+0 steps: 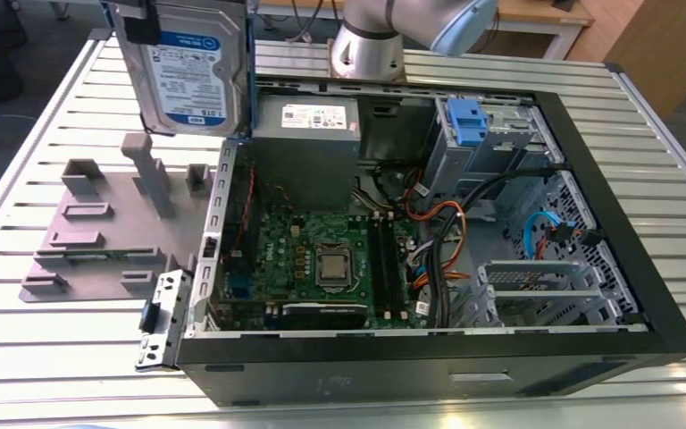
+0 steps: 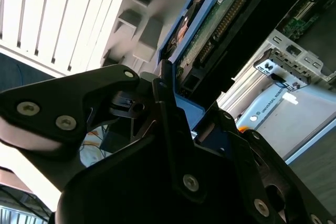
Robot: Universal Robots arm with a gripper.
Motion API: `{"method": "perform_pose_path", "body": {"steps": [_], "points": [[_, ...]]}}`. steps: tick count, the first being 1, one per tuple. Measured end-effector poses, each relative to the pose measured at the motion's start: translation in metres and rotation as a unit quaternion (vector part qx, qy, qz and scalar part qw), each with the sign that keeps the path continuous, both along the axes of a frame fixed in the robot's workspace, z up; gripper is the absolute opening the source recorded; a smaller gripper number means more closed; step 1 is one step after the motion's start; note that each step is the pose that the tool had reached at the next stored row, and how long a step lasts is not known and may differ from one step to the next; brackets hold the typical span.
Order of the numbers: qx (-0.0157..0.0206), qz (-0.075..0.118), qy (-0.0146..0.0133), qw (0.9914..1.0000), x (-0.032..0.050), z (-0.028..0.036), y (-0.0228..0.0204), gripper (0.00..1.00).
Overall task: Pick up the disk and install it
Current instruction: 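Pick up the disk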
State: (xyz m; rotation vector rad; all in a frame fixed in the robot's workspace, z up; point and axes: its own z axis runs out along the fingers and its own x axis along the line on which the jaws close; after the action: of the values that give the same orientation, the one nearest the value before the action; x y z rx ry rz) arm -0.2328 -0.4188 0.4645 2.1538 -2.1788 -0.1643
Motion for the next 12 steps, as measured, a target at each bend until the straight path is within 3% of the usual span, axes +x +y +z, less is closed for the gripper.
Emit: {"method": "perform_pose_path", "body": {"steps": [12], "points": [[0.0, 0.0, 0.0078, 0.99997, 0.0389, -0.0033, -0.0063, 0.37]]}}
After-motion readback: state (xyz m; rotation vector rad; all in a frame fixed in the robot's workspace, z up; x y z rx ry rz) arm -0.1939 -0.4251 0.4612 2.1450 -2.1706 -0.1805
